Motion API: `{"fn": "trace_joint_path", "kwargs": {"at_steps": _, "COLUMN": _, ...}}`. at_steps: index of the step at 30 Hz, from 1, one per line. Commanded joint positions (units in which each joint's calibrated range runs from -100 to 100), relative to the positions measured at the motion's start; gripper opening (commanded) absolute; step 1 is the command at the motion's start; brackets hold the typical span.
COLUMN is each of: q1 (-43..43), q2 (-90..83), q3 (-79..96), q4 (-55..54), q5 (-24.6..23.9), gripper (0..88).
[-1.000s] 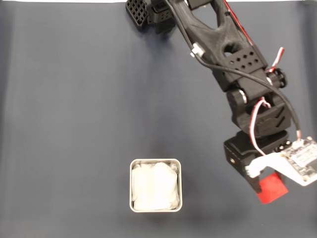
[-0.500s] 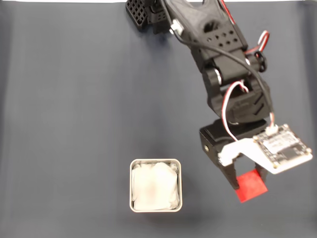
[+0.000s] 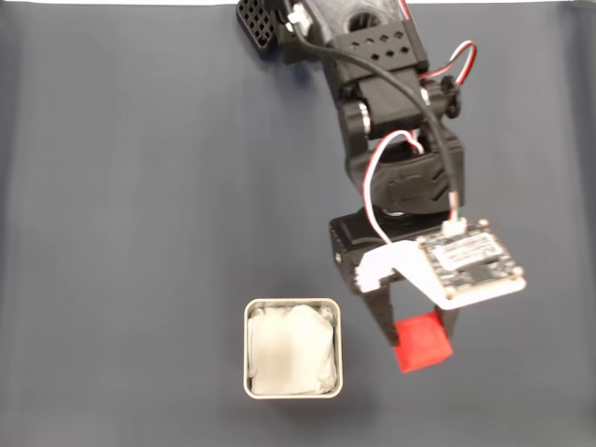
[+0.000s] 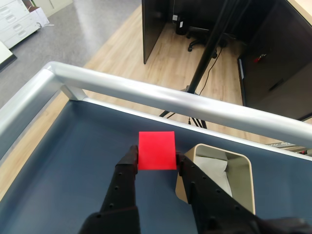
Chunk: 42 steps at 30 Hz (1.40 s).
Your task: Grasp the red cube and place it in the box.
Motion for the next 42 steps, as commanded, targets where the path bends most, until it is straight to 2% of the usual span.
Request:
{"fn": "trace_joint_path", "kwargs": {"at_steps": 1, "q1": 1.95, "q2": -4.90, "q3": 0.31, "q4": -0.44, "q5": -0.54, "gripper": 6.6}}
{"fn": "trace_joint_path", "kwargs": {"at_steps": 42, "q1": 10.62, "q2": -6.89, "q3": 7.42, "q4": -3.06, "q5": -1.17, "gripper": 5.9}}
